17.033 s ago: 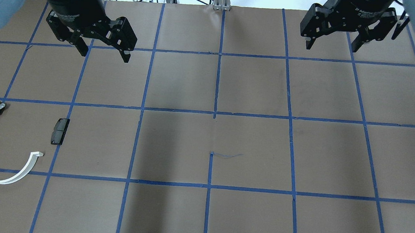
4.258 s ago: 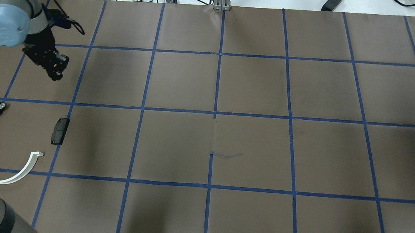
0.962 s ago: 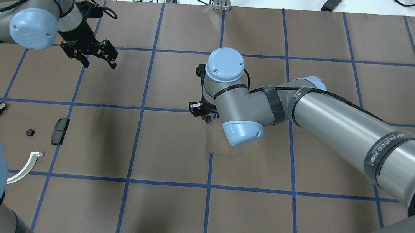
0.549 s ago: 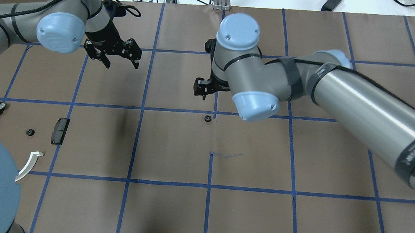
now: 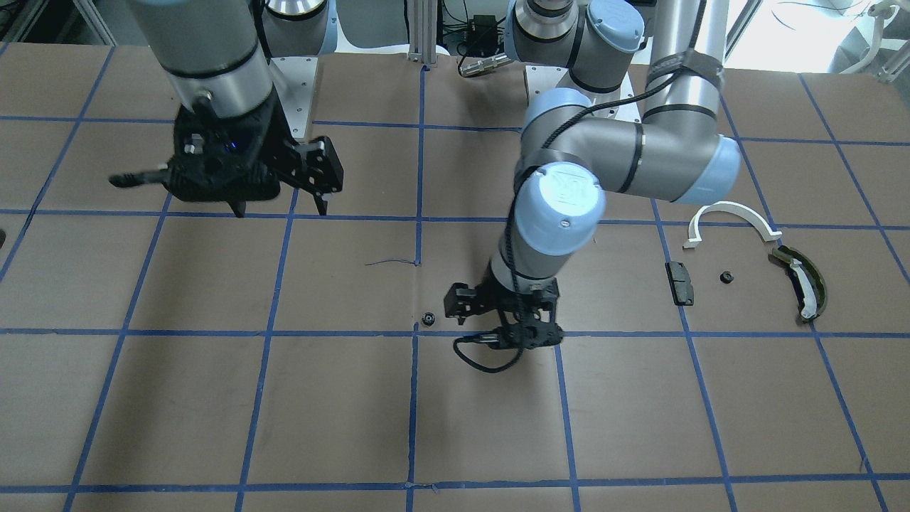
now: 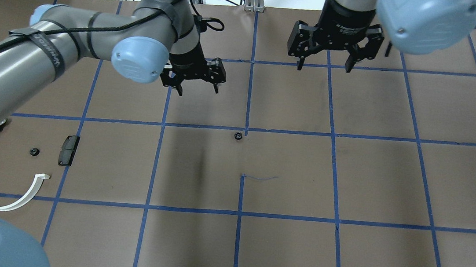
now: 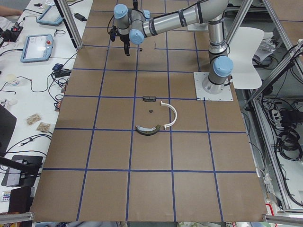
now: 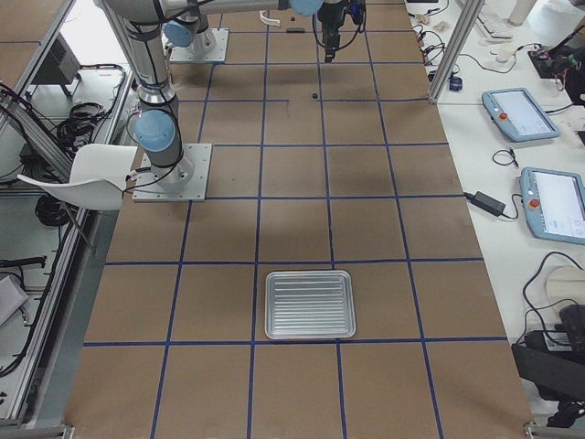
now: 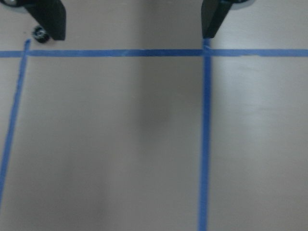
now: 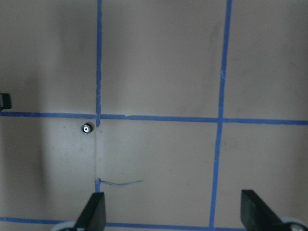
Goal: Place bearing gear from tray to pile
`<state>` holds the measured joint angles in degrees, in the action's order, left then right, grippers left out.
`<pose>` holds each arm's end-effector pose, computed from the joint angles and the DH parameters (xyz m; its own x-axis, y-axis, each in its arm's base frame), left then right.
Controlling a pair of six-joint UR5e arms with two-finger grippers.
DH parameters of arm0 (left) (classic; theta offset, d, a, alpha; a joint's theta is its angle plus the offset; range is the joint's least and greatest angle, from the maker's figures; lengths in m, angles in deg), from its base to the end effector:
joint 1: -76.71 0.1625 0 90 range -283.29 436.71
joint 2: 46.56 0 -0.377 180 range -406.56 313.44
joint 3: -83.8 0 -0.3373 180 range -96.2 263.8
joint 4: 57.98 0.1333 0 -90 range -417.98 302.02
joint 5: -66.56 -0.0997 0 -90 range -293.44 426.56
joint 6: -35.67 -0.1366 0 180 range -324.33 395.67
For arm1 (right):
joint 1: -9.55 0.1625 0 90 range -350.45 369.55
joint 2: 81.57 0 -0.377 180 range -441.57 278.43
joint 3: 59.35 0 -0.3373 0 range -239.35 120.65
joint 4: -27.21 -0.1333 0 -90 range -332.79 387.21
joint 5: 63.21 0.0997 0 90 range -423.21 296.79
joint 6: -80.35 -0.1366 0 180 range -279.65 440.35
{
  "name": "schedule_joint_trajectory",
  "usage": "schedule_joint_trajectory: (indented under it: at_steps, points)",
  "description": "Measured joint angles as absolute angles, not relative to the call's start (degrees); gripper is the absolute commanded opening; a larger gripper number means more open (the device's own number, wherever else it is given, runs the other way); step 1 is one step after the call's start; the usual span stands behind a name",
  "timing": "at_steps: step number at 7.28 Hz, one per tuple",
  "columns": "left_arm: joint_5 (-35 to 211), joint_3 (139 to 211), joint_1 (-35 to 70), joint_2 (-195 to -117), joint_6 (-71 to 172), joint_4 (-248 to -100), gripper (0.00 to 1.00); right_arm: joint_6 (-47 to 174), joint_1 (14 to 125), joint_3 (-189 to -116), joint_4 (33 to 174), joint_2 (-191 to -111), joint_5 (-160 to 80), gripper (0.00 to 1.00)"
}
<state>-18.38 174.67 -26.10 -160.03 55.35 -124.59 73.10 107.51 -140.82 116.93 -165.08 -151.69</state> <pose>-0.2648 -0.5089 0.2316 -0.9895 -0.1217 0.0775 -0.1185 0.9919 0.0453 0.2026 -0.4599 0.4157 -0.9995 -0.0132 -0.0302 -0.0124 0.9996 -0.0271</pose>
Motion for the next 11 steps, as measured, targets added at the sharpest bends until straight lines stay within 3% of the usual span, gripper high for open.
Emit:
schedule_joint_trajectory:
  at_steps: [4,6,8,9,11]
  points:
    - [-24.0,184.6,-35.2,-162.2,66.8,-110.8,1.00,76.8,105.7,-150.1,126.5,-169.9,-152.3,1.00]
    - [-24.0,188.4,-35.6,-163.5,67.2,-104.7,0.95,78.5,103.1,-148.5,123.9,-170.4,-152.7,1.00]
    - [-24.0,187.3,-35.6,-165.5,67.3,-103.3,0.95,78.7,101.3,-145.6,118.0,-170.5,-152.7,1.00]
    - [-24.0,186.2,-35.6,-166.5,67.1,-103.1,0.82,78.8,101.0,-145.3,117.2,-170.5,-152.6,1.00]
    - [-24.1,185.1,-35.6,-167.7,67.1,-103.1,0.29,78.3,100.9,-145.4,117.0,-170.5,-151.3,1.00]
